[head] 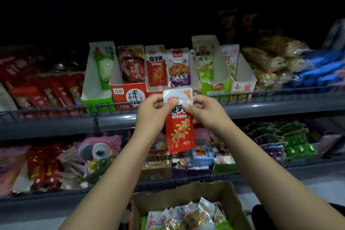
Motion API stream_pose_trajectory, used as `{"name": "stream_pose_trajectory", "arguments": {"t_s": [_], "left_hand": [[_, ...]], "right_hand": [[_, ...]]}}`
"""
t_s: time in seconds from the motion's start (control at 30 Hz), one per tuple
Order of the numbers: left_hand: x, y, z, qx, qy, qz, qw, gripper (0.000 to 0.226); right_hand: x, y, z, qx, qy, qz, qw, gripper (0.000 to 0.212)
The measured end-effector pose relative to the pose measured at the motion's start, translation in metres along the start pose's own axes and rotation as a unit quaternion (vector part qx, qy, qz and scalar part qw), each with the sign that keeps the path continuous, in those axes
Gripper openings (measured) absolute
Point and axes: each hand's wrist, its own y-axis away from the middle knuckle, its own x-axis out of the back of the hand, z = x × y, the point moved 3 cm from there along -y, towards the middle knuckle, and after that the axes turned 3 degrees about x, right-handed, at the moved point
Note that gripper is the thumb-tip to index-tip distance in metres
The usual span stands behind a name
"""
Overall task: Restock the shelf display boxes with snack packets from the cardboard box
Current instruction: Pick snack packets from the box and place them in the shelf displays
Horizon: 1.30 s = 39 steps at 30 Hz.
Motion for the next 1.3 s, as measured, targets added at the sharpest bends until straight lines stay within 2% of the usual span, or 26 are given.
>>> {"name": "stream_pose_trajectory", "arguments": {"t_s": [0.13,0.23,0.3,0.43,0.53,0.67,0.77,0.83,0.93,1.03,1.1,1.2,1.3], "left_hand": [[0.012,-0.018,-0.007,-0.121,-0.141,0.068,0.98,0.023],[0.021,-0.027,-0.018,-0.234,-0.299,0.125,0.917,0.031],[0.025,-0.035,-0.024,-0.254,-0.352,0.128,0.892,0.034],[0.029,-0.049,-0.035,-0.247,-0.412,0.103,0.871,0.043],[0.027,-0.053,-0.039,-0.264,-0.443,0.095,0.851,0.05],[0.031,-0.056,-0.038,-0.267,-0.45,0.096,0.847,0.043],[0.033,-0.06,-0.035,-0.274,-0.444,0.088,0.849,0.039],[0.035,-0.063,-0.035,-0.273,-0.447,0.076,0.848,0.04],[0.038,-0.064,-0.037,-0.275,-0.453,0.066,0.845,0.039],[0.038,-0.063,-0.037,-0.28,-0.445,0.067,0.848,0.035],[0.037,-0.064,-0.037,-0.285,-0.44,0.072,0.849,0.032],[0.038,-0.064,-0.038,-0.286,-0.437,0.076,0.849,0.03],[0.038,-0.065,-0.037,-0.291,-0.435,0.078,0.849,0.029]], "right_hand": [[0.002,-0.03,-0.022,0.039,0.032,0.04,0.998,0.002],[0.003,-0.057,-0.035,0.067,0.061,0.074,0.993,0.005],[0.004,-0.075,-0.044,0.085,0.065,0.107,0.989,0.005],[0.004,-0.107,-0.062,0.114,0.083,0.173,0.975,0.012],[-0.002,-0.131,-0.069,0.127,0.083,0.189,0.97,0.011],[-0.013,-0.159,-0.065,0.118,0.08,0.195,0.97,0.011],[-0.022,-0.177,-0.059,0.103,0.143,0.168,0.97,0.012],[-0.028,-0.187,-0.053,0.093,0.204,0.138,0.965,0.02],[-0.036,-0.199,-0.043,0.106,0.244,0.098,0.959,0.026],[-0.038,-0.21,-0.035,0.122,0.28,0.091,0.948,0.03],[-0.039,-0.217,-0.033,0.142,0.338,0.084,0.927,0.031],[-0.039,-0.225,-0.034,0.173,0.445,0.083,0.875,0.033],[-0.034,-0.23,-0.036,0.169,0.486,0.107,0.851,0.039]]}}
